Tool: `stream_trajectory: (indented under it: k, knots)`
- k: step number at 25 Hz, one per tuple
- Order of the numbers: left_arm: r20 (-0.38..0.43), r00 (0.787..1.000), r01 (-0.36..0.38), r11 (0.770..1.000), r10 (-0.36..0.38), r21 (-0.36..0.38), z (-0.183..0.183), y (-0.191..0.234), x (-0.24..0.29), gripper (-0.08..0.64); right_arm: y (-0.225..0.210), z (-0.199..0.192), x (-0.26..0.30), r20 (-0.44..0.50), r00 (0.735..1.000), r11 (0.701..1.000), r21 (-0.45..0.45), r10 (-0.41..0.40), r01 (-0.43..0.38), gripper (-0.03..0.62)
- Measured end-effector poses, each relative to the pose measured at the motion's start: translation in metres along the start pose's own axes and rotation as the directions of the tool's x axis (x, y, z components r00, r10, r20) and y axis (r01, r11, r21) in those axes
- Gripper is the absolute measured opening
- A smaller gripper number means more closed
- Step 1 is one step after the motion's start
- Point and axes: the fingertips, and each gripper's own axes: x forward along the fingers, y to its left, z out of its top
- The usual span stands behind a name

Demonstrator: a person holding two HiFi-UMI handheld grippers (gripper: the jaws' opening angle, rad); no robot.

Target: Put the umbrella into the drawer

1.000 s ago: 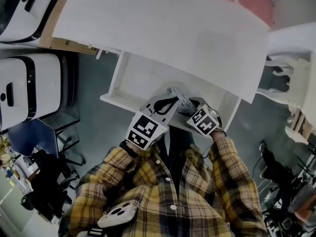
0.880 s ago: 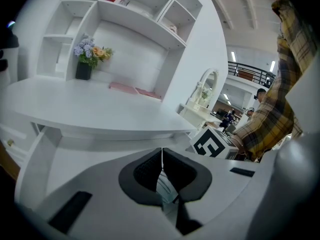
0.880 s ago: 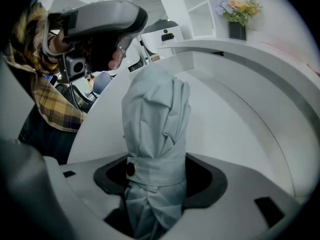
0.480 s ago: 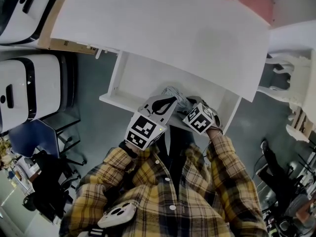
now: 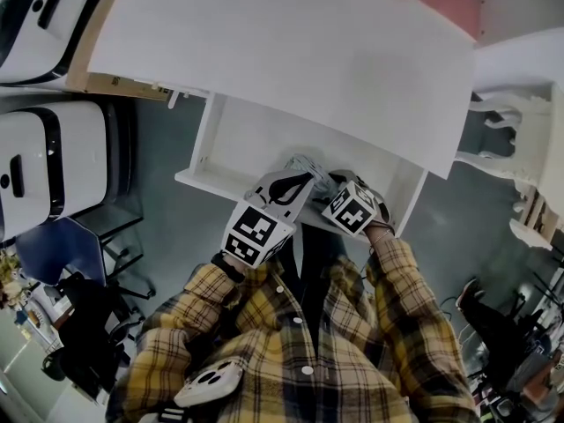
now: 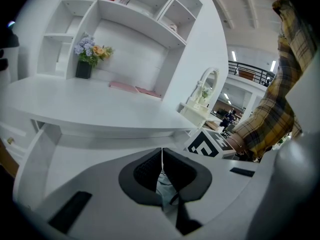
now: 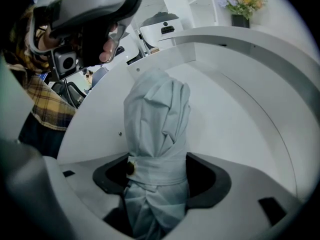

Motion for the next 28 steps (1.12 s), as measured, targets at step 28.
stream_trajectory:
  k: [28]
  knots:
    - [0.134, 0.991, -0.038, 0.995, 0.024, 0.097, 0.063, -0.004, -0.031, 0.026, 0.004, 0.068, -0.098, 0.231, 0.949, 0.971, -0.049, -0.216, 0.233, 0.317]
